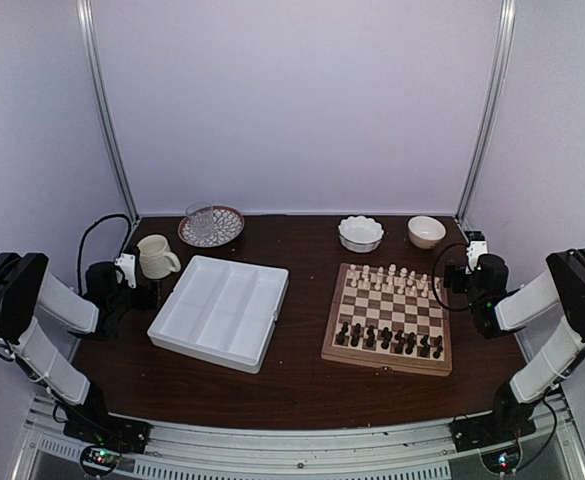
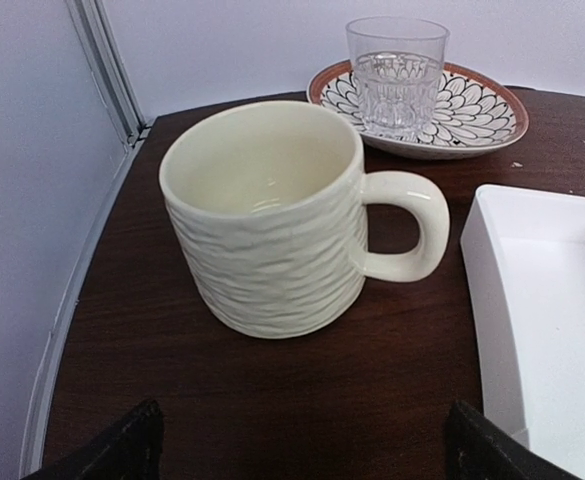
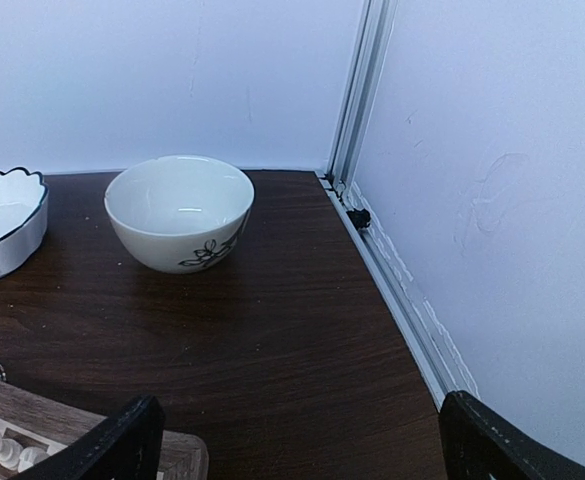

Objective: Set up the chess pieces on the board
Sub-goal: Reset both arms

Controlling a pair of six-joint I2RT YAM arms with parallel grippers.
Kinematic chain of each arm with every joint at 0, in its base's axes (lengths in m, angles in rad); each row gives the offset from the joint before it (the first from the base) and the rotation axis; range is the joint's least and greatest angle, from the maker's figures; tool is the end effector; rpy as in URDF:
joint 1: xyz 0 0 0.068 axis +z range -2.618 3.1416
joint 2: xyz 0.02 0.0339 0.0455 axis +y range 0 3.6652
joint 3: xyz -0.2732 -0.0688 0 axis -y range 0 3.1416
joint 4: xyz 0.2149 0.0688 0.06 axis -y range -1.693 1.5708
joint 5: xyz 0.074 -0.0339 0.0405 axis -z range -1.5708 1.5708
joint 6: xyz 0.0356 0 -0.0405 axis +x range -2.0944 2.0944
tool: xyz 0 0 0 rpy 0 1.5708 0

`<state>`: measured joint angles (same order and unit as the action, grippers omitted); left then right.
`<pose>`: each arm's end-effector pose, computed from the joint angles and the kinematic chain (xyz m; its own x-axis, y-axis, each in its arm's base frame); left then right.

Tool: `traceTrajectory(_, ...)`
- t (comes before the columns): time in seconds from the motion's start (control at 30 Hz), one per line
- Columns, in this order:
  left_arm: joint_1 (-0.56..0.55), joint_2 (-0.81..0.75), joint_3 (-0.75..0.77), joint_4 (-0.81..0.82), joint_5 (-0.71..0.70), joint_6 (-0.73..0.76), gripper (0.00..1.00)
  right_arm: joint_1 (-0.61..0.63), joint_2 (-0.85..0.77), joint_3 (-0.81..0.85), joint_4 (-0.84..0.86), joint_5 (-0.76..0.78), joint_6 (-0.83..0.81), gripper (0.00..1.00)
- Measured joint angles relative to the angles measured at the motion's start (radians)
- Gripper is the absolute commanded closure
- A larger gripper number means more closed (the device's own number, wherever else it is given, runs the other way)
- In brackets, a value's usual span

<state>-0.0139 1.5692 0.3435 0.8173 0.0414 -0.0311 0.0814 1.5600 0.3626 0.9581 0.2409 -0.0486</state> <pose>0.2492 -0.0049 0.1613 -0.3985 -0.0255 -0.9168 0.0395 0.9982 -0.0450 0.2566 0.0124 0.1827 -0.2433 -0.0672 -0.9676 0.1404 0.9847 -0.1037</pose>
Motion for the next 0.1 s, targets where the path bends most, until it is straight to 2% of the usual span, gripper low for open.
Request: traceTrajectory(0.1, 0.0, 0.0, 0.004, -0.001, 0.0, 0.0, 0.03, 0.0, 0.0, 0.0, 0.0, 0.0, 0.0, 0.0)
